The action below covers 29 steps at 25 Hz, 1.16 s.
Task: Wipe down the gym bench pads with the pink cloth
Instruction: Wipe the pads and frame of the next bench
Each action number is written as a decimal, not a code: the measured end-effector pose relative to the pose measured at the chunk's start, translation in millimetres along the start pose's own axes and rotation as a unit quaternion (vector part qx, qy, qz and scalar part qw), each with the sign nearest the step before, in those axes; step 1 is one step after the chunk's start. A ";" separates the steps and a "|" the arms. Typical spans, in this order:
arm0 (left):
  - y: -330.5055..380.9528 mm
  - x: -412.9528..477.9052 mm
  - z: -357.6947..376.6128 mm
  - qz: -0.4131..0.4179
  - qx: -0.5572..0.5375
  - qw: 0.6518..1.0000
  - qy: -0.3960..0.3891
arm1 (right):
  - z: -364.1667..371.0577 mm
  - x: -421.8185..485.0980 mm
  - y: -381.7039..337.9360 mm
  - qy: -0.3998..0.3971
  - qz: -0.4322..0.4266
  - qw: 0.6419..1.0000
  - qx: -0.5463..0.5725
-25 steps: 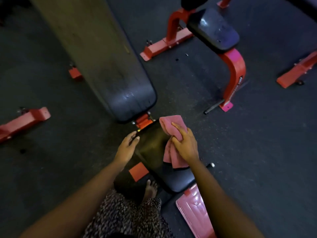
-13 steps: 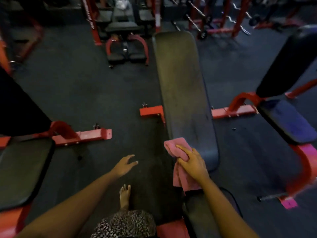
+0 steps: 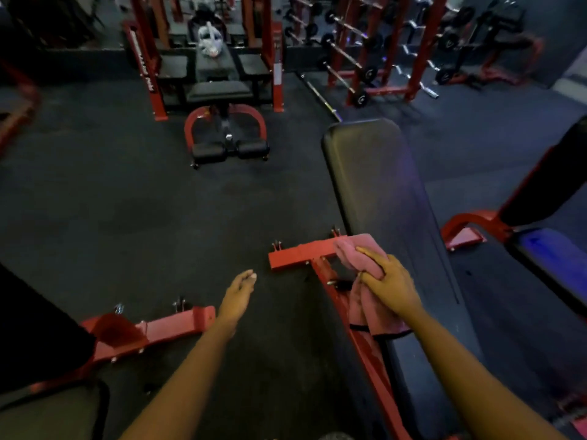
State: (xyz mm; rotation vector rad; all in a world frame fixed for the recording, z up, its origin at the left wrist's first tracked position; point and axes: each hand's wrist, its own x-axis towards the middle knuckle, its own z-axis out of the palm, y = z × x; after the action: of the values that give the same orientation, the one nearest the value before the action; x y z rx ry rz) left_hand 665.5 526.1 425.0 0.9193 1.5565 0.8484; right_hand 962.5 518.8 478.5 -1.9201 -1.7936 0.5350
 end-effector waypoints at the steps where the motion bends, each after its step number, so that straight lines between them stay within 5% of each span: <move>1: 16.0 14.4 11.0 0.011 -0.031 0.999 -0.007 | -7.6 14.4 -3.9 0.019 -0.001 1.000 -0.005; 8: 148.0 115.1 126.6 0.132 -0.053 0.987 -0.073 | -66.6 156.0 -1.8 0.158 -0.001 0.987 -0.021; 17: 227.3 248.5 233.4 0.141 -0.257 0.954 0.059 | -30.8 342.3 -20.1 0.119 -0.122 0.972 -0.160; 23: 214.8 266.2 252.6 0.167 -0.233 0.953 0.092 | 8.6 373.4 -1.0 0.177 -0.152 0.949 -0.214; 29: 218.5 265.5 256.1 0.193 -0.145 0.960 0.140 | -37.8 414.6 37.5 0.213 0.033 0.967 -0.134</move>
State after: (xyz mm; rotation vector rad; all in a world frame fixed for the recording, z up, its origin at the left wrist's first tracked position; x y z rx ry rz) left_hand 914.1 873.3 463.3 0.9286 1.4534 1.4984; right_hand 1046.3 927.8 499.0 -2.0814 -1.5833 -0.1085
